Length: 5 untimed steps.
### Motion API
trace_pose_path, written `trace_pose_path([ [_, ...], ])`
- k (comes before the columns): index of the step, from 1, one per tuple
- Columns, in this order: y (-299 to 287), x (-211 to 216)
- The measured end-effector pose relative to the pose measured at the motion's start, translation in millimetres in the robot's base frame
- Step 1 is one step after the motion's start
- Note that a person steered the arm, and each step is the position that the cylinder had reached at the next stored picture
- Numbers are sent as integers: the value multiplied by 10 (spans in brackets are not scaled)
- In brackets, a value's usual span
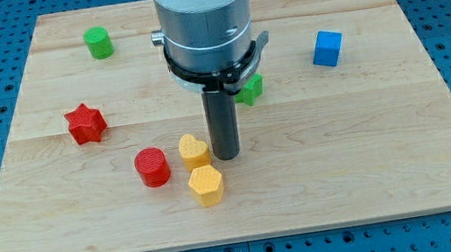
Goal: Move the red star slightly left
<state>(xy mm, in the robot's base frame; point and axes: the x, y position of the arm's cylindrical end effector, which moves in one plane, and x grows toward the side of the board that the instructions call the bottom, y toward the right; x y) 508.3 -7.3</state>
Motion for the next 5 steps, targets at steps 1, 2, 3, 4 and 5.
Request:
trace_pose_path([
  [1, -34, 0],
  [2, -137, 0],
  [3, -143, 0],
  [4, -21, -125],
  [5, 29, -459],
])
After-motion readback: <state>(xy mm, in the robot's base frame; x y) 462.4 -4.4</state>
